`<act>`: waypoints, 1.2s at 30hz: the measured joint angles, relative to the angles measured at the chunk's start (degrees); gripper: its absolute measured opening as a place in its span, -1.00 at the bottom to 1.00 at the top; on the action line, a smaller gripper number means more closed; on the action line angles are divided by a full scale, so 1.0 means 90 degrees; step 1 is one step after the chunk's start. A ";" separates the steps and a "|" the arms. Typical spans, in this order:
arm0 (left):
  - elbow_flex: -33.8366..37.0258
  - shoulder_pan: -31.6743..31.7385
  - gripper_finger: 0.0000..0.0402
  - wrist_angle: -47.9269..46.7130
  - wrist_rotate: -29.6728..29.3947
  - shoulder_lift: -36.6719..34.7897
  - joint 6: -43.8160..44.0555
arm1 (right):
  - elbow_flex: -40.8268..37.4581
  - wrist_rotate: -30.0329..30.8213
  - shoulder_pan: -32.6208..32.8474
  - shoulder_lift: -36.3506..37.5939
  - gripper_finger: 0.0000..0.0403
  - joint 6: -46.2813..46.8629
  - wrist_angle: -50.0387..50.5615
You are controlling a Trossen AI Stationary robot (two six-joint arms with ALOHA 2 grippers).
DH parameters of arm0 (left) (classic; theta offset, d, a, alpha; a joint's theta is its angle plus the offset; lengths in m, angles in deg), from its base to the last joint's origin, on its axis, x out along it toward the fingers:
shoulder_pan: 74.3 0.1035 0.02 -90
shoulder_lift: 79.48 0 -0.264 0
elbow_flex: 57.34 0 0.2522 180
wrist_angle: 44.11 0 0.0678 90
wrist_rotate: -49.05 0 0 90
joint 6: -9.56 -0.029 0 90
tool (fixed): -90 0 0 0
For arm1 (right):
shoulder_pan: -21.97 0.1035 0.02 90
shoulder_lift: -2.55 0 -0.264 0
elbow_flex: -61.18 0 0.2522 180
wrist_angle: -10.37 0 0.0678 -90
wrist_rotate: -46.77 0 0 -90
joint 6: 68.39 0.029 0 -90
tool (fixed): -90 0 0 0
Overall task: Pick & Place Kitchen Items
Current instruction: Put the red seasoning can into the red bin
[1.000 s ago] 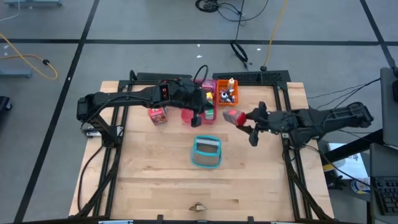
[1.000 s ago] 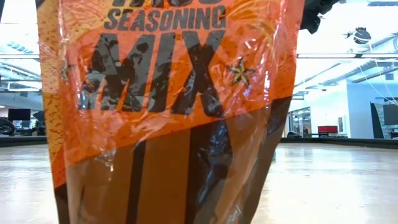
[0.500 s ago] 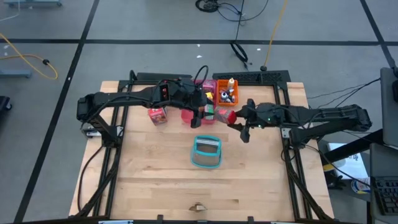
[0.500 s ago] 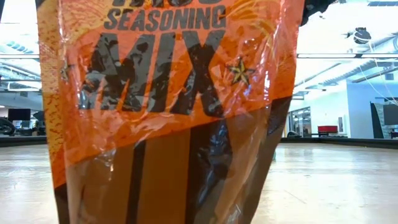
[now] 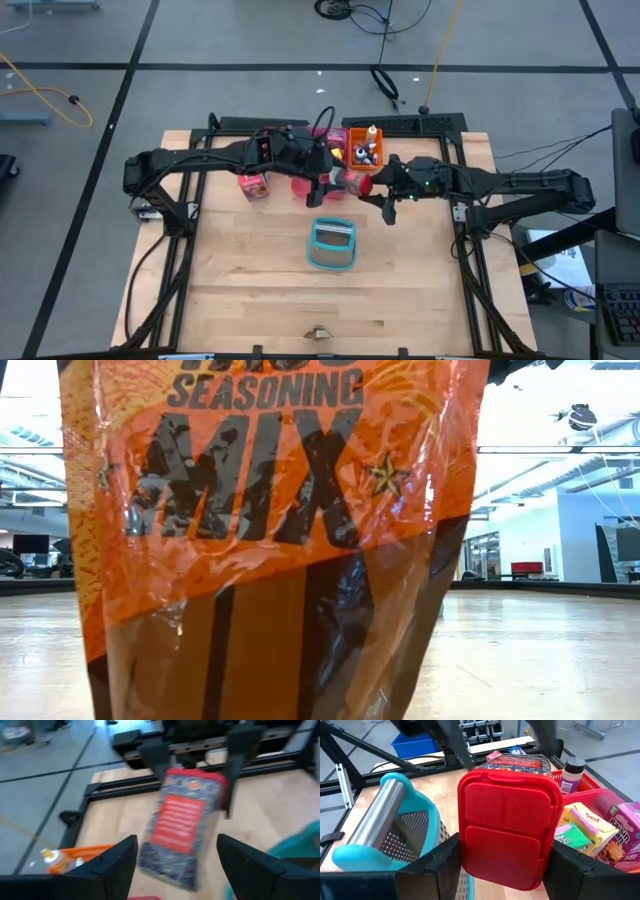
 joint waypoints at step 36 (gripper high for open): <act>-0.0002 0.0405 -0.04 0.0100 0.2014 0.0400 0.0482 | 0.0078 -0.0941 -0.0165 -0.0388 0.04 -0.0404 -0.0618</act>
